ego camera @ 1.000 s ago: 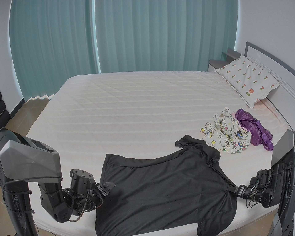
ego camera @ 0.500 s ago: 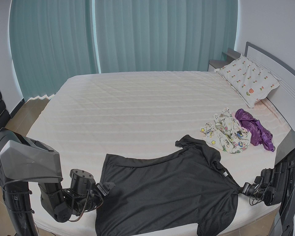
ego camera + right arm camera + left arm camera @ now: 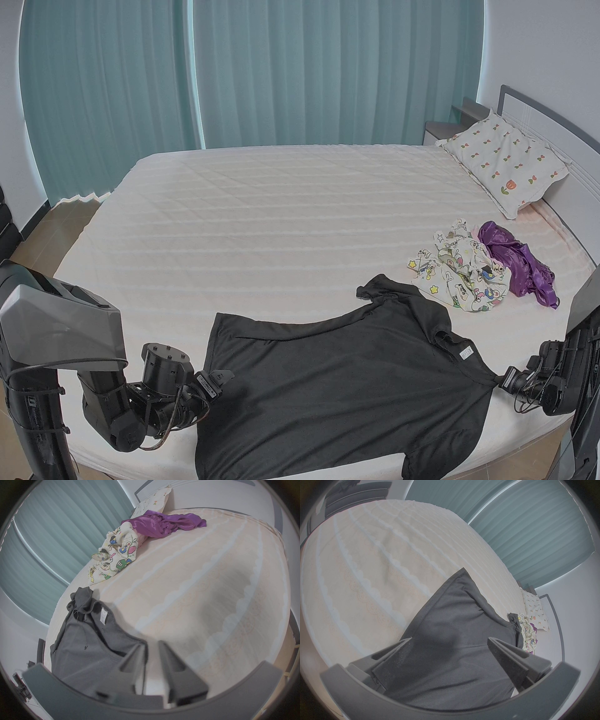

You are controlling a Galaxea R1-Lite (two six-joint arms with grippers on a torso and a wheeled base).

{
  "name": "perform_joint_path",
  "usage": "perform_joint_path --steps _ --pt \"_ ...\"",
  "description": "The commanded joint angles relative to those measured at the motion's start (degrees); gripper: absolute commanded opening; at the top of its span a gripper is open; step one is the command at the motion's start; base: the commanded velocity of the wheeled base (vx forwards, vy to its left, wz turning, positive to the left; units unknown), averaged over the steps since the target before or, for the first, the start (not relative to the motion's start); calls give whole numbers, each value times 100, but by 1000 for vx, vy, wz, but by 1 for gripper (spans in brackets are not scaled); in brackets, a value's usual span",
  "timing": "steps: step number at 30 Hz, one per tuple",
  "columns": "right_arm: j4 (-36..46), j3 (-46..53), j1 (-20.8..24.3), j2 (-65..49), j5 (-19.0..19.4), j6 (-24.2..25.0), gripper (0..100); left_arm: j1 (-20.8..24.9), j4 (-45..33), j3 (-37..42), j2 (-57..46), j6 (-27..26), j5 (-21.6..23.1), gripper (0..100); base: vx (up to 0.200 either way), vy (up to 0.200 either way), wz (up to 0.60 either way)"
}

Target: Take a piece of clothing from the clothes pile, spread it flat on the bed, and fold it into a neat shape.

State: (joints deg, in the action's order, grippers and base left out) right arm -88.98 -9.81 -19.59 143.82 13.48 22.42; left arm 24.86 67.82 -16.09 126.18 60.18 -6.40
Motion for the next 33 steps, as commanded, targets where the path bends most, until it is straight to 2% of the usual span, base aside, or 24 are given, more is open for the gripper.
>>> perform_joint_path --steps 1,6,10,18,23,26,28,30,33 --pt "-76 -3 -71 -4 -4 -1 100 -25 4 -17 3 2 -2 100 0 0 0" --pt "-67 -12 -212 -381 23 17 100 -34 47 1 -6 -7 -37 100 0 0 0" --pt "-58 -3 -133 -795 23 228 100 -34 267 45 -6 -51 -46 100 0 0 0" --pt "-67 -117 1124 -1375 -30 1291 100 -34 698 238 -15 -51 -98 100 0 0 0" --pt "-58 -188 1388 -1357 -56 1854 100 -34 733 238 55 -16 -81 100 0 0 0" --pt "-58 -135 1317 -1243 -135 1810 100 -25 733 238 73 -33 -89 100 0 0 0" --pt "-14 -161 939 -1260 -135 1731 100 -16 724 238 99 -42 -89 100 0 0 0" --pt "100 -152 746 -1260 -135 1520 100 10 733 238 126 -51 -89 100 0 0 0" --pt "293 -29 500 -1225 -135 913 100 10 724 247 126 -42 -89 100 0 0 0"
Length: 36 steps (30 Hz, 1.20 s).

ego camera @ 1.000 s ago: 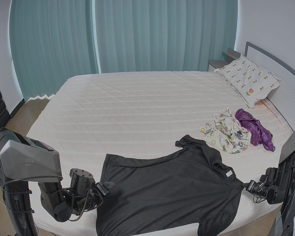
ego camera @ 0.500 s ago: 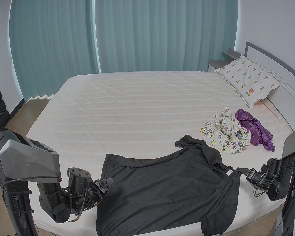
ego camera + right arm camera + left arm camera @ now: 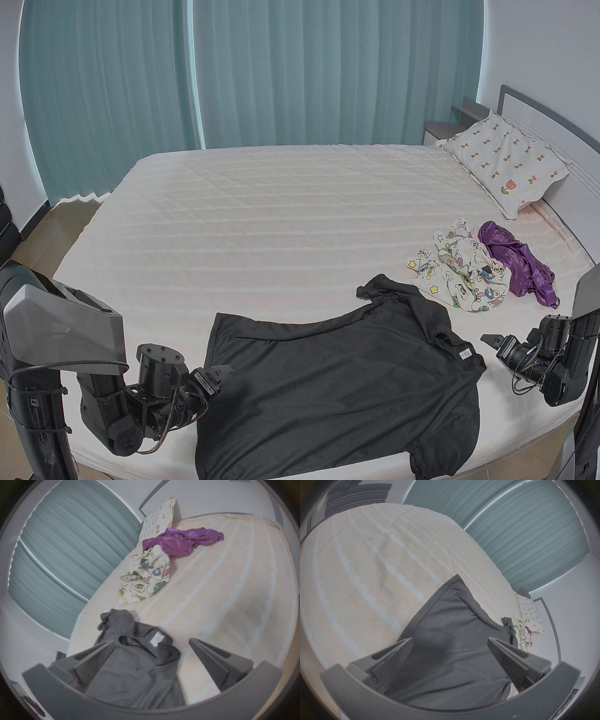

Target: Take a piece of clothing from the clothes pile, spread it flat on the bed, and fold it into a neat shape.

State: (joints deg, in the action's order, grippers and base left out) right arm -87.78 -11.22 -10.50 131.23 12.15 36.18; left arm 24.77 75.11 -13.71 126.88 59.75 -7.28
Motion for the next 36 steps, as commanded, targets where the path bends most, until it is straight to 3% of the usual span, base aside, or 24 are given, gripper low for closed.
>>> perform_joint_path --steps 1,7,12,15,24,31,33,34,36 --pt "165 120 -418 34 6 -472 100 19 4 9 56 2 -2 100 0 0 0" --pt "-11 190 -225 34 77 -349 100 28 4 53 47 20 7 100 0 0 0" --pt "-186 374 584 -27 50 662 100 54 4 44 56 11 25 100 0 -120 0" --pt "-186 374 830 8 6 908 100 89 13 53 91 2 25 100 0 -200 0" --pt "-186 357 812 -27 6 1005 100 160 13 62 118 -7 -2 100 0 -200 0" --pt "-186 366 804 -107 15 1058 100 80 13 -17 -23 -68 -134 100 0 0 0" --pt "-186 366 821 -115 15 1119 100 -7 13 -123 -102 -262 -213 100 0 0 0" --pt "-186 374 847 -107 6 1154 100 -227 4 -334 -164 -815 -257 100 0 0 0" --pt "-186 383 839 -107 -3 1146 100 -385 4 -509 -172 -1185 -274 100 0 0 0"
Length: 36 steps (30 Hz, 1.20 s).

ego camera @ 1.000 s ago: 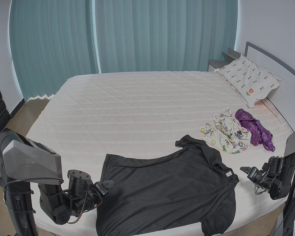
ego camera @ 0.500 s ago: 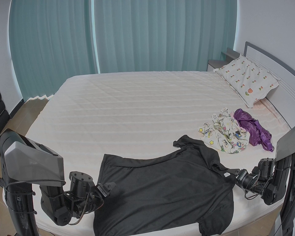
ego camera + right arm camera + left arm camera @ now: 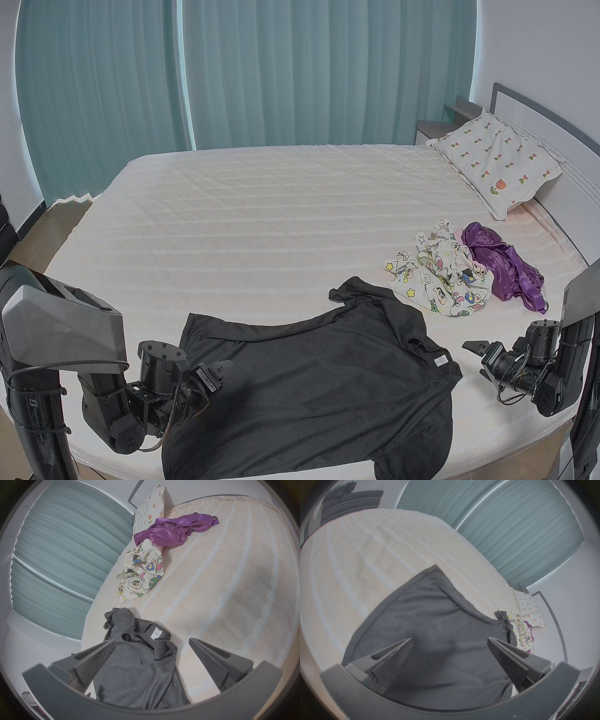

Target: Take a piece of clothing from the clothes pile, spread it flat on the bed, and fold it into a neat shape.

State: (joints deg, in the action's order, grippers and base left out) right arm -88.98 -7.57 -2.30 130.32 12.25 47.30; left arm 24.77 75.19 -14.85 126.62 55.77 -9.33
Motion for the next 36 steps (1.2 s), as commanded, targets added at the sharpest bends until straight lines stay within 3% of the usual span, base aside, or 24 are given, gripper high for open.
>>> perform_joint_path --steps 1,4,7,9,10,13,17,34,35,36 --pt "-67 19 2 -15 -12 25 100 -526 -57 -589 -129 -1051 -69 100 0 0 0" --pt "-67 19 -7 -15 -12 25 100 -913 -189 -1205 -76 -1605 -61 100 0 0 0" --pt "-67 19 -7 2 -12 25 100 -1212 -857 -2040 170 -1982 -61 100 0 0 0" --pt "-67 19 2 2 -12 25 100 -1291 -1130 -2365 275 -2035 -52 100 0 0 0" --pt "-67 28 19 2 -21 25 100 -1422 -1569 -2962 530 -2053 -34 100 0 0 0" --pt "-67 89 72 -6 -162 -1 100 -1537 -2088 -3771 952 -2062 -34 100 0 0 0" --pt "-67 98 143 55 -311 -45 100 -1616 -2588 -4474 1418 -2132 -25 100 0 0 0" --pt "-67 89 318 73 -320 -37 100 -1581 -2597 -5028 2007 -2352 -96 100 0 0 0" --pt "-67 89 318 73 -320 -37 100 -1572 -2624 -4993 2007 -2352 -96 0 0 0 0" --pt "-67 89 318 73 -320 -37 100 -1563 -2615 -4984 2015 -2352 -96 0 0 0 0"
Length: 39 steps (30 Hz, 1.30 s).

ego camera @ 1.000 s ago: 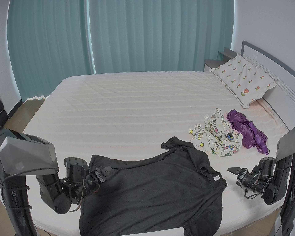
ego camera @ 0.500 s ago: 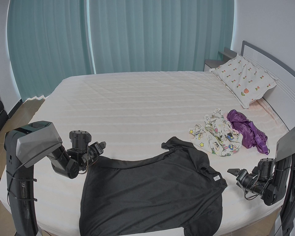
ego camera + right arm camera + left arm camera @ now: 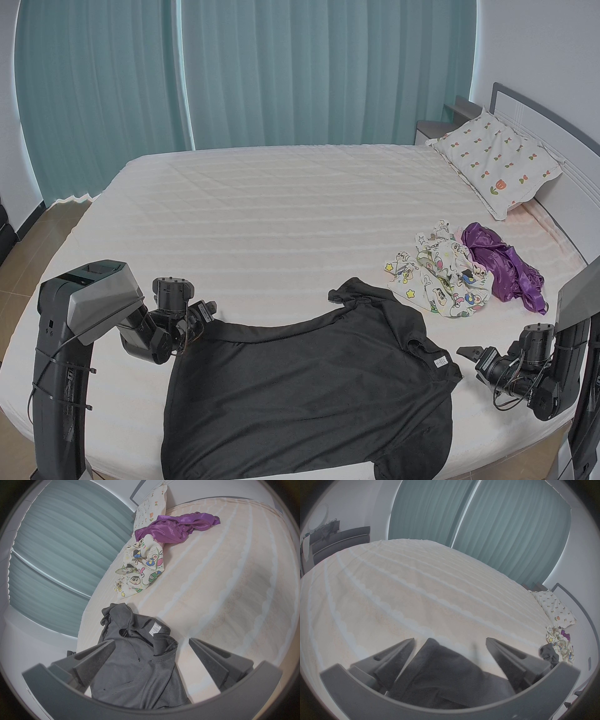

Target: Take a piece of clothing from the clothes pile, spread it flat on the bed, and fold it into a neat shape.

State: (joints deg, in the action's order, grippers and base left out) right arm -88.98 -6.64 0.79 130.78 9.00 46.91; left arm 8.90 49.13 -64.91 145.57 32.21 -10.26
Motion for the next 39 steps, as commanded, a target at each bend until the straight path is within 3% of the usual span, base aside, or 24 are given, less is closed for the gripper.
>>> perform_joint_path --steps 1,9,18,25,35,36,37,39 --pt "-67 -4 9 26 6 2 100 24 -17 23 121 5 -2 0 0 0 0" --pt "-67 -188 9 -18 -3 -24 100 -160 -17 -135 130 5 -19 0 0 0 0" --pt "-67 -496 9 -18 -3 -112 100 -705 44 -171 33 14 -257 0 0 0 0" --pt "30 -1058 158 35 -3 -191 100 -776 246 -197 42 40 -266 0 0 0 0" --pt "1603 -2939 589 35 -3 -419 100 -837 334 -100 42 58 -266 0 0 0 0" --pt "2218 -3475 703 26 -3 -419 100 -837 343 -39 42 58 -257 0 0 0 0" --pt "2526 -3748 773 18 -3 -419 100 -837 343 -30 51 66 -239 100 0 0 0" --pt "2939 -4108 870 35 -3 -411 100 -837 343 -30 68 66 -222 100 0 0 0"
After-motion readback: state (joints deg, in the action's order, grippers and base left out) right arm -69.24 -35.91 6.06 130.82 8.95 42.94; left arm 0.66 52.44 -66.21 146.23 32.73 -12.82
